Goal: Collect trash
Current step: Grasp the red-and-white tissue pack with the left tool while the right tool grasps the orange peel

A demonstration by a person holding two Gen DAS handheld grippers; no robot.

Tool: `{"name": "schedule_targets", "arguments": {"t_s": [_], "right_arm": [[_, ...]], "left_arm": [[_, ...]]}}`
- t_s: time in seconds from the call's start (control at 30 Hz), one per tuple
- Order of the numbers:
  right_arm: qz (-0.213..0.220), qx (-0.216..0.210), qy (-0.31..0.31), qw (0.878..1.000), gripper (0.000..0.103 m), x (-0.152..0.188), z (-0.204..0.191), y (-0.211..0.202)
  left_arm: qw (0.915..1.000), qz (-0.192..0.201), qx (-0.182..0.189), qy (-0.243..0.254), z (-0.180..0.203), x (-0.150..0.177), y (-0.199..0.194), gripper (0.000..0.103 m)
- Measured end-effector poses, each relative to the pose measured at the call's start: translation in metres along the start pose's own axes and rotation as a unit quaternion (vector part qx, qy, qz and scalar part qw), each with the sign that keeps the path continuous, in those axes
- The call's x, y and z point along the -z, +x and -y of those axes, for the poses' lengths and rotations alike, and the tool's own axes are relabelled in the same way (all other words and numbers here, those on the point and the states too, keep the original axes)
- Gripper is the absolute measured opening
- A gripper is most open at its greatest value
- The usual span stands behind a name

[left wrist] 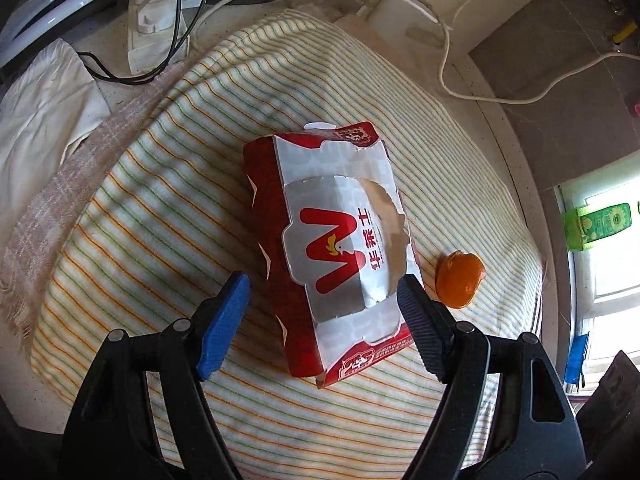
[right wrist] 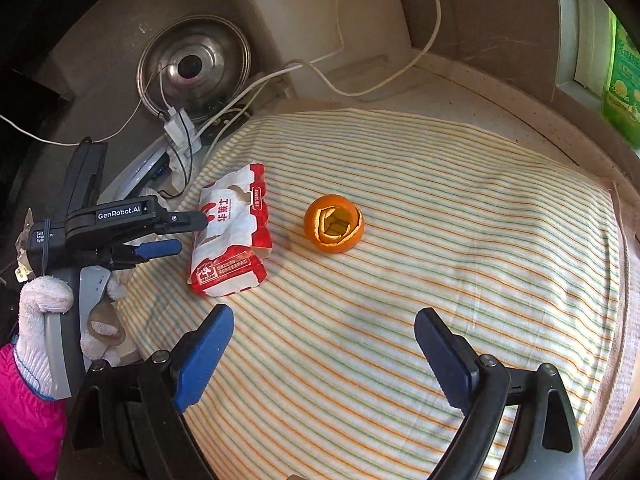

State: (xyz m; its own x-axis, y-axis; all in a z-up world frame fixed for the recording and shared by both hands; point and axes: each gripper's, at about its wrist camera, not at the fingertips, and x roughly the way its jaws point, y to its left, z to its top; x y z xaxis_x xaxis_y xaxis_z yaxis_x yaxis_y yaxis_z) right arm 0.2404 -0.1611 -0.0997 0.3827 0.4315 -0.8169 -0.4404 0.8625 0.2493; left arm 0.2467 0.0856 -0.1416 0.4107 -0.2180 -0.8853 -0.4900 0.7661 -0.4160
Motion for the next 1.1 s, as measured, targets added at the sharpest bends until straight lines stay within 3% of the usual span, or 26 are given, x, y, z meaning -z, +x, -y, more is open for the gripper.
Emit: {"name": "schedule_targets", "arguments": {"t_s": [0.23, 0.4, 0.7, 0.9, 0.97, 1.1], "right_arm": [[-0.013, 0.008, 0.001, 1.0, 0.094, -0.019, 0.01, 0.028], [-0.02, 0.02, 0.002, 1.0, 0.094, -0.029, 0.014, 0.05], [-0.025, 0.033, -0.007, 0.999, 0.091, -0.047, 0.01, 0.082], [-0.04, 0.042, -0.021, 0.998, 0.071, -0.054, 0.003, 0.101], [-0.036, 0.037, -0.025, 0.998, 0.057, -0.055, 0.001, 0.101], [-0.033, 0.035, -0.028, 0.998, 0.052, -0.054, 0.0, 0.098]], "left_arm": [[0.9998, -0.016, -0.007, -0.009, 0.006, -0.007, 0.026, 0.078], [0.9998, -0.008, -0.011, -0.013, 0.009, -0.007, 0.03, 0.077], [0.9998, 0.016, -0.012, -0.005, 0.01, -0.008, 0.024, 0.056], [0.9997, 0.024, 0.01, 0.006, 0.015, -0.009, 0.014, 0.048], [0.9994, 0.029, 0.017, 0.006, 0.014, -0.009, 0.008, 0.047], [0.999, 0.038, 0.025, 0.008, 0.012, -0.011, -0.002, 0.047]]}}
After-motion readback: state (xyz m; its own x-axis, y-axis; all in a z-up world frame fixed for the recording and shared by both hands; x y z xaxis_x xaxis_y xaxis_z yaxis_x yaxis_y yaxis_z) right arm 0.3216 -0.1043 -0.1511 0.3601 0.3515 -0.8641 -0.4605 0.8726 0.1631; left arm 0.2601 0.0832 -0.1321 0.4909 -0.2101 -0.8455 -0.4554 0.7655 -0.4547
